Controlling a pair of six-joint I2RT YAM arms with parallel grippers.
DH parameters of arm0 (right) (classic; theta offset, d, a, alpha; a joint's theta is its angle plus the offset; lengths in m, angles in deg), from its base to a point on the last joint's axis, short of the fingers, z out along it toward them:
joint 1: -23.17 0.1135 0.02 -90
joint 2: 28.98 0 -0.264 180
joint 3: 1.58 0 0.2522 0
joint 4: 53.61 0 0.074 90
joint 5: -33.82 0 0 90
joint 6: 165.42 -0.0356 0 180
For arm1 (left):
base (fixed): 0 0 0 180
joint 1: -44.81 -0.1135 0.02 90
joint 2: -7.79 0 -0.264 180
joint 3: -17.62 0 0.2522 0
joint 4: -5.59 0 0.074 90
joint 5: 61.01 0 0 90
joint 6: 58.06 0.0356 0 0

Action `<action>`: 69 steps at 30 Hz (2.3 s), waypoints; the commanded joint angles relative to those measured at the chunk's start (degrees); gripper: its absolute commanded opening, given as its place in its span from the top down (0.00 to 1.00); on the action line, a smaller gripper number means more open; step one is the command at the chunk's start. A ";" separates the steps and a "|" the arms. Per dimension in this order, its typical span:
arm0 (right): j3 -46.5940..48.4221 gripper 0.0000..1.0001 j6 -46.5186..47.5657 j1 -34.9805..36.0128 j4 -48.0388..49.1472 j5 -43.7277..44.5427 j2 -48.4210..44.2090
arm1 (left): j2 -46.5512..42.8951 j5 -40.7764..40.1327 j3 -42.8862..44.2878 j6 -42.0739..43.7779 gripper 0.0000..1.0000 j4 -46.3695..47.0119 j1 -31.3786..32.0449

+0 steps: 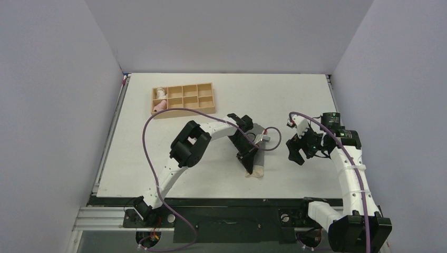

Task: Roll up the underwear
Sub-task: Roll the underwear to the center of the board.

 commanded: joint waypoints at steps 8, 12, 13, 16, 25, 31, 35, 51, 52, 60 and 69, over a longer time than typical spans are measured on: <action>-6.95 0.31 -2.98 22.25 6.94 10.07 -1.04 | 5.86 4.34 6.96 -3.92 1.00 -1.74 -1.80; -9.54 0.33 -6.86 32.72 13.16 18.42 2.62 | 6.96 4.44 8.42 -4.45 1.00 -2.49 -1.91; -10.15 0.34 -7.54 35.30 14.89 19.19 3.34 | 7.44 4.54 8.97 -4.47 1.00 -2.65 -1.93; -10.87 0.35 -8.28 39.15 17.63 21.78 6.86 | 8.11 4.68 9.57 -5.04 1.00 -2.98 -1.91; -11.38 0.41 -8.31 45.58 23.35 24.44 15.97 | 8.90 5.55 10.20 -5.59 1.00 -3.12 -1.88; -11.39 0.45 -7.22 46.23 24.62 24.86 20.56 | 9.18 5.81 10.29 -5.39 1.00 -3.40 -2.04; -11.35 0.50 -6.52 46.26 25.23 25.14 23.33 | 9.14 5.86 10.23 -4.54 1.00 -4.29 -2.07; -5.68 1.00 -1.43 38.18 15.43 11.69 31.80 | 7.53 5.30 8.43 -4.13 0.95 -3.23 -2.82; -4.77 1.00 -0.29 37.08 13.70 9.89 33.06 | 6.91 5.04 7.67 -4.62 0.92 -2.62 -2.94; -0.69 1.00 4.59 34.50 7.33 4.65 39.10 | 0.73 2.47 -0.16 -12.34 0.67 9.50 -4.22; -0.75 1.00 5.57 33.21 6.58 4.47 38.96 | -3.18 0.49 -3.15 -14.18 0.45 12.47 -6.60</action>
